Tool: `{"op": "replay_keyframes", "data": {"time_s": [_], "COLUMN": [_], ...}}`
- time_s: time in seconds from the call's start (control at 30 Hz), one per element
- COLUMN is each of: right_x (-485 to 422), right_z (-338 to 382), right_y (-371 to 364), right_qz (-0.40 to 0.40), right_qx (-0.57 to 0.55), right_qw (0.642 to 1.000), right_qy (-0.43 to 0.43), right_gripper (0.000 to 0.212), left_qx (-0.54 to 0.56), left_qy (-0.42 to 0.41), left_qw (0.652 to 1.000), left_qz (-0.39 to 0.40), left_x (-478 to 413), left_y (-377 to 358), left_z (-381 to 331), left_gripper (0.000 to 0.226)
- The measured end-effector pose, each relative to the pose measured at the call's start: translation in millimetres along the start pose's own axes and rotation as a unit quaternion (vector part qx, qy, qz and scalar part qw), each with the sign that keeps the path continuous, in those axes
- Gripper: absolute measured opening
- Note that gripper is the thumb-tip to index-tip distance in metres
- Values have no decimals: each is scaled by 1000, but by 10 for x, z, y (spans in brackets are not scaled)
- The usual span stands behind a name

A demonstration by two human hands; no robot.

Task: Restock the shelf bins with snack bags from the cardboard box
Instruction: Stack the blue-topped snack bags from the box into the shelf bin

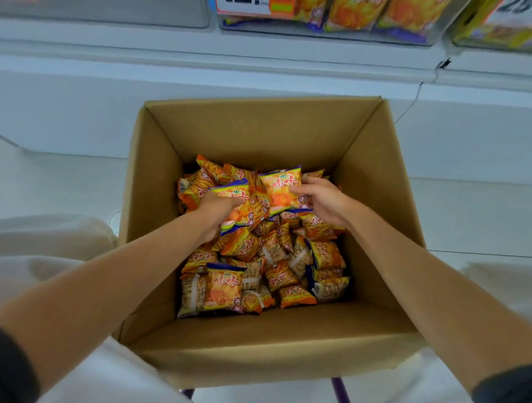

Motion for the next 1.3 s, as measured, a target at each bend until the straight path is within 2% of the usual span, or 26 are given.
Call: {"op": "replay_keyframes", "data": {"time_s": [0.1, 0.17, 0.23, 0.3, 0.37, 0.4, 0.47, 0.53, 0.6, 0.67, 0.73, 0.77, 0.87, 0.97, 1.03, 1.07, 1.2, 1.3], "right_x": [172, 289, 432, 595, 770, 876, 1004, 1123, 1219, 1316, 1404, 1405, 1361, 1161, 922, 830, 639, 624], "right_z": [218, 376, 592, 858, 1143, 1299, 1614, 1974, 2370, 2725, 3034, 3179, 3579, 3761, 3762, 3730, 3693, 3656], "right_y": [-224, -322, -386, -396, -403, -424, -394, -385, -375, -327, -266, -225, -104, -75, -101, -119, -76, -73], "right_qz": [58, 59, 61, 52, 52, 51, 33, 14, -10, -50, -93, -108, -135, -151, -154, -143, -123, -110], "right_qx": [-23, -12, -18, -26, -26, -23, -8, 18, 33, 19, 30, 43, 42, 67, 123, 135, 117, 127], "right_qw": [998, 997, 996, 993, 990, 989, 987, 982, 970, 959, 945, 935, 903, 892, 896, 901, 916, 924], "right_qy": [19, 39, 68, 101, 130, 139, 154, 187, 242, 279, 313, 334, 405, 420, 399, 386, 364, 343], "right_gripper": [35, 36, 36, 37, 41, 41, 47, 79, 95, 109, 114, 108, 55, 57, 62, 69, 92, 84], "left_qx": [77, 105, 62, 28, -13, -40, -77, -92, -101, -112, -135, -148, -212, -358, -453, -476, -485, -485], "left_qy": [-21, -46, -102, -163, -210, -236, -297, -375, -467, -534, -587, -606, -655, -652, -618, -611, -619, -627], "left_qw": [993, 982, 978, 975, 973, 968, 950, 922, 878, 838, 795, 774, 704, 619, 579, 569, 568, 561], "left_qz": [89, 150, 170, 145, 92, 80, 62, 40, 35, -15, -73, -104, -173, -253, -278, -277, -242, -240], "left_x": [209, 418, 570, 647, 726, 861, 1164, 1355, 1637, 1844, 2048, 2118, 2267, 2101, 1848, 1765, 1588, 1579], "left_y": [-317, -497, -581, -569, -493, -473, -464, -463, -474, -432, -387, -365, -414, -520, -525, -506, -467, -461], "left_z": [-303, -582, -859, -1125, -1401, -1570, -1928, -2319, -2728, -3110, -3462, -3630, -4070, -4361, -4433, -4427, -4384, -4354], "left_gripper": [36, 42, 64, 90, 105, 106, 92, 74, 63, 72, 80, 82, 75, 65, 69, 71, 82, 94]}}
Point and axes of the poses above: each hand's wrist, its own x-axis away from the middle knuckle, its own y-axis out of the back of the hand, z = x × y, the point moved 9 cm from there along -x, towards the middle knuckle, and after that the axes turned 2 degrees about -z, right-handed, at the moved point
